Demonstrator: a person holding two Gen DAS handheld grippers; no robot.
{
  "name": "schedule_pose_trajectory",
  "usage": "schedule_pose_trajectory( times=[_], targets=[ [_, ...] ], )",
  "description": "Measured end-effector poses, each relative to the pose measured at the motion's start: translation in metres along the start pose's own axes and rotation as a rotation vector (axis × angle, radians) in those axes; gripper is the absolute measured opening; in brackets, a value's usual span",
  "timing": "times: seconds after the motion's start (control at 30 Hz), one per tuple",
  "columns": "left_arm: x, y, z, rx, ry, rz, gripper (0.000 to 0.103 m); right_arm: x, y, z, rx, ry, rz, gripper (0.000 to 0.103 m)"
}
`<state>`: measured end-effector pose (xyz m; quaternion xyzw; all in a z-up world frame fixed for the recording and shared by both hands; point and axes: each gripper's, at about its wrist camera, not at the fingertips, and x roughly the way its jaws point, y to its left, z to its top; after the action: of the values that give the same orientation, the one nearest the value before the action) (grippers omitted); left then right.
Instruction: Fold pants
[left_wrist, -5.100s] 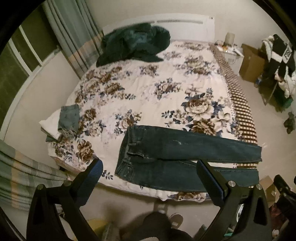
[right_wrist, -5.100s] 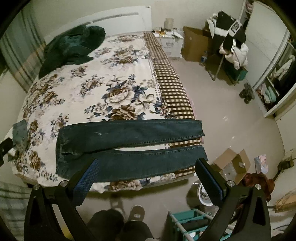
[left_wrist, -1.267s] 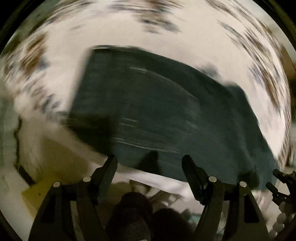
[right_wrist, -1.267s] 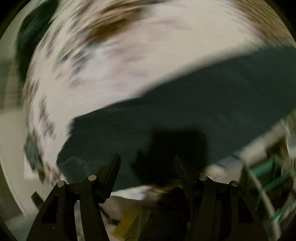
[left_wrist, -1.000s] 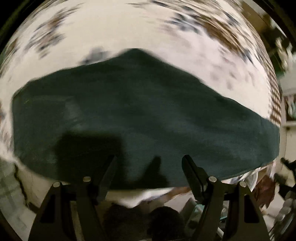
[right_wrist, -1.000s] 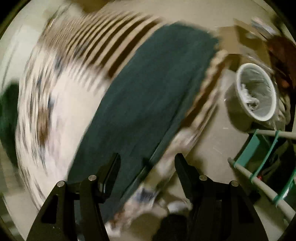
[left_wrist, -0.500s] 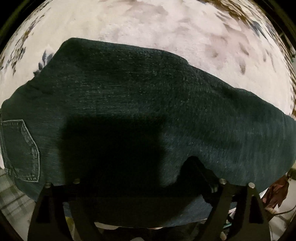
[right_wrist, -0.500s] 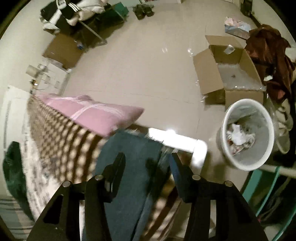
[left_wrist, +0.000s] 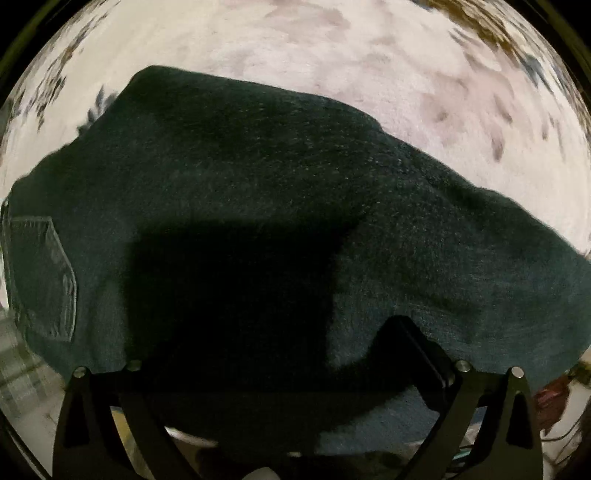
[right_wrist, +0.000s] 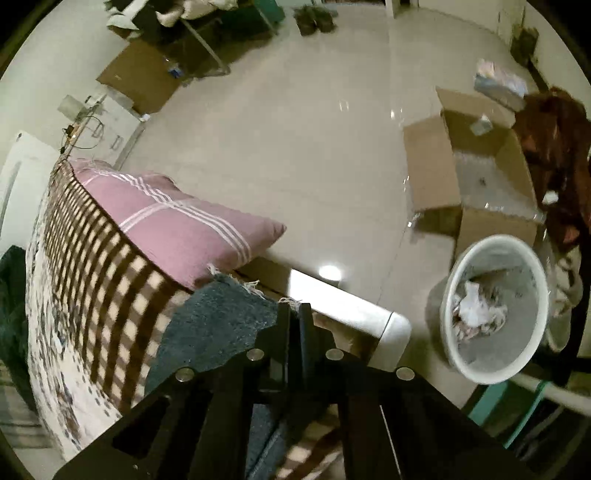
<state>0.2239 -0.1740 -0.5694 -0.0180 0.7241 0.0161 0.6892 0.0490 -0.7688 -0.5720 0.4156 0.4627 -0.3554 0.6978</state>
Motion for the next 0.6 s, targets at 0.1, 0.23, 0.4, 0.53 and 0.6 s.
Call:
schedule_pose_trajectory(
  times=[0.1,0.23,0.4,0.53,0.6],
  targets=[
    [-0.009,-0.013,-0.007,0.02,-0.012,-0.026,0.103,-0.014,-0.004,0.0,0.002,-0.011,-0.007,0.004],
    [0.001,-0.034,-0.018,0.075,0.007,-0.009,0.103,0.002,-0.02,-0.005,0.015,0.099,-0.041,0.005],
    [0.011,-0.044,-0.026,0.073,-0.025,0.007,0.103,-0.001,-0.046,-0.014,0.181,0.181,0.207,0.037],
    [0.005,-0.037,-0.037,0.077,-0.057,0.003,0.103,0.0,-0.047,-0.044,0.188,0.267,0.347,0.043],
    [0.006,-0.039,-0.04,0.076,-0.061,0.001,0.103,0.013,-0.047,-0.058,0.176,0.304,0.343,0.043]
  ],
)
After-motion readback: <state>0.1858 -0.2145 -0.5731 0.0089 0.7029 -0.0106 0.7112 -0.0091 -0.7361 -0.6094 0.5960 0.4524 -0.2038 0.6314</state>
